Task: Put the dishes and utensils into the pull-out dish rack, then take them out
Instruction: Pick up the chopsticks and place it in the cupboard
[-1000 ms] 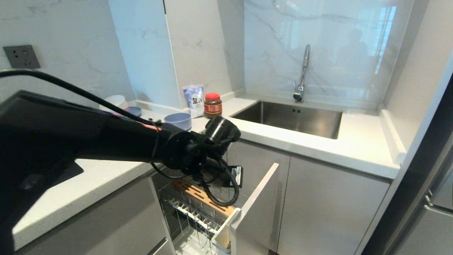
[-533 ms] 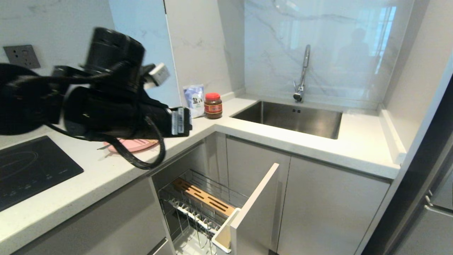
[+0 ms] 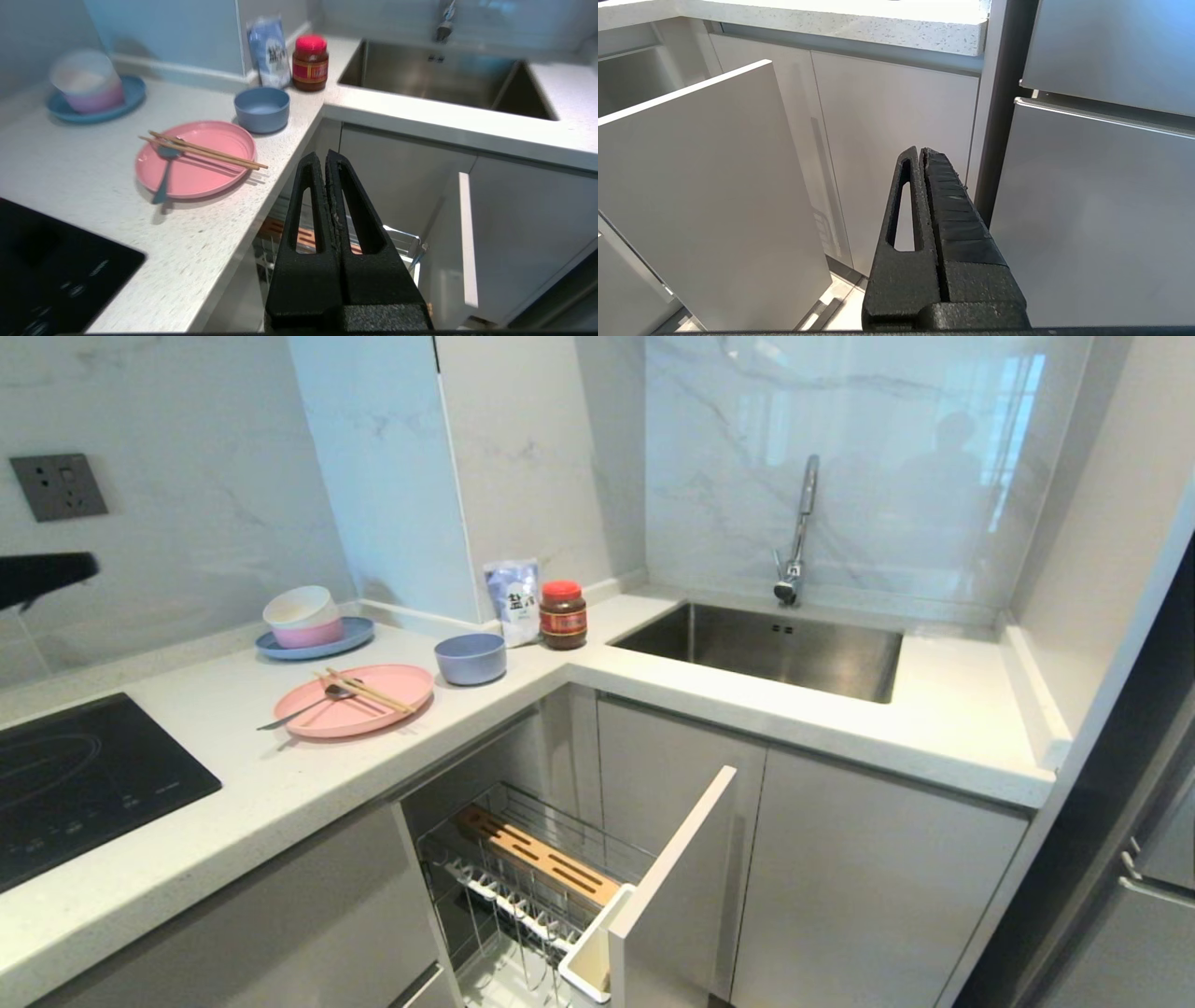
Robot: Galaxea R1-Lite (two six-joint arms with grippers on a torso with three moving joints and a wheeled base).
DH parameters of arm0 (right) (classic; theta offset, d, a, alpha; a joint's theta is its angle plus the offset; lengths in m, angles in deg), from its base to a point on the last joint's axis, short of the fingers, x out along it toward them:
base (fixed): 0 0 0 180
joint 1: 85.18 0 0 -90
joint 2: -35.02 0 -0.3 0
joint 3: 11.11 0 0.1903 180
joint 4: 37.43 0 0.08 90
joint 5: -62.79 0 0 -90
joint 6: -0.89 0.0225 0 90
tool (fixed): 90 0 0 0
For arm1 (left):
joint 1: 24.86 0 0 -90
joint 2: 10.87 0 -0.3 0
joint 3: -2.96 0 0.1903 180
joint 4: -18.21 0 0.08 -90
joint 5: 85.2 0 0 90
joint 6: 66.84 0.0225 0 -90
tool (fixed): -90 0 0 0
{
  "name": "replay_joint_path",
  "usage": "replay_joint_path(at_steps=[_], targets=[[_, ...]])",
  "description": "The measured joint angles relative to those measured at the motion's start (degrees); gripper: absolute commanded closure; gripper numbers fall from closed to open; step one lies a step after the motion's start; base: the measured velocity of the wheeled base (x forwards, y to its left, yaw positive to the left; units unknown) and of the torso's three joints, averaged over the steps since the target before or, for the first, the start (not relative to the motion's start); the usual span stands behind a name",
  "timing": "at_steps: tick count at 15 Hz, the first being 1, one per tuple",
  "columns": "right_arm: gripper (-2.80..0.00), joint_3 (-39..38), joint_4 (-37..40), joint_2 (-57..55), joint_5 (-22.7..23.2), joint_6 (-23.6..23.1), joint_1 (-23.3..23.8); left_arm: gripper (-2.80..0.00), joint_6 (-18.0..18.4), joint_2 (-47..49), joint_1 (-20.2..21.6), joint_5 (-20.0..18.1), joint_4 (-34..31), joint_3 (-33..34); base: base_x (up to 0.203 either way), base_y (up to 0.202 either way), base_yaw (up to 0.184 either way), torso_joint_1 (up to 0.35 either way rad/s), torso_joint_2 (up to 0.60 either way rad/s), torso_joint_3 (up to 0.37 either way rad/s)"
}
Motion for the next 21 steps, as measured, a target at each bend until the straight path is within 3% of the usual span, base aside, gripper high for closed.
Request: replay_joint_path(at_steps=[2, 4, 8, 11, 16, 18, 21], targets=[[0.0, 0.0, 0.02, 0.0, -0.02, -0.02, -0.04, 0.0, 1.02, -9.66, 3.94, -3.64, 0.41, 6.95, 0.0, 0.0, 0.0, 0.0, 0.0, 0.0], [0.0, 0.0, 0.02, 0.0, -0.02, 0.0, 0.0, 0.0, 1.4, -19.47, 6.13, -4.78, 0.67, 14.4, 0.0, 0.0, 0.0, 0.0, 0.0, 0.0], [0.0, 0.0, 0.02, 0.0, 0.0, 0.0, 0.02, 0.0, 1.36, -38.82, 8.68, -4.78, 1.54, 31.39, 0.0, 0.0, 0.0, 0.0, 0.0, 0.0], [0.0, 0.0, 0.02, 0.0, 0.0, 0.0, -0.01, 0.0, 0.33, -49.82, 9.65, -3.79, 7.28, 43.41, 0.0, 0.0, 0.0, 0.0, 0.0, 0.0], [0.0, 0.0, 0.02, 0.0, -0.02, 0.0, 0.02, 0.0, 0.88, -55.01, 10.01, -0.52, 20.67, 60.72, 0.0, 0.0, 0.0, 0.0, 0.0, 0.0], [0.0, 0.0, 0.02, 0.0, -0.02, 0.0, 0.0, 0.0, 0.68, -55.43, 10.01, 0.42, 20.18, 63.55, 0.0, 0.0, 0.0, 0.0, 0.0, 0.0], [0.0, 0.0, 0.02, 0.0, -0.02, 0.0, 0.02, 0.0, -0.59, -55.56, 10.03, -1.19, 16.81, 64.36, 0.0, 0.0, 0.0, 0.0, 0.0, 0.0]])
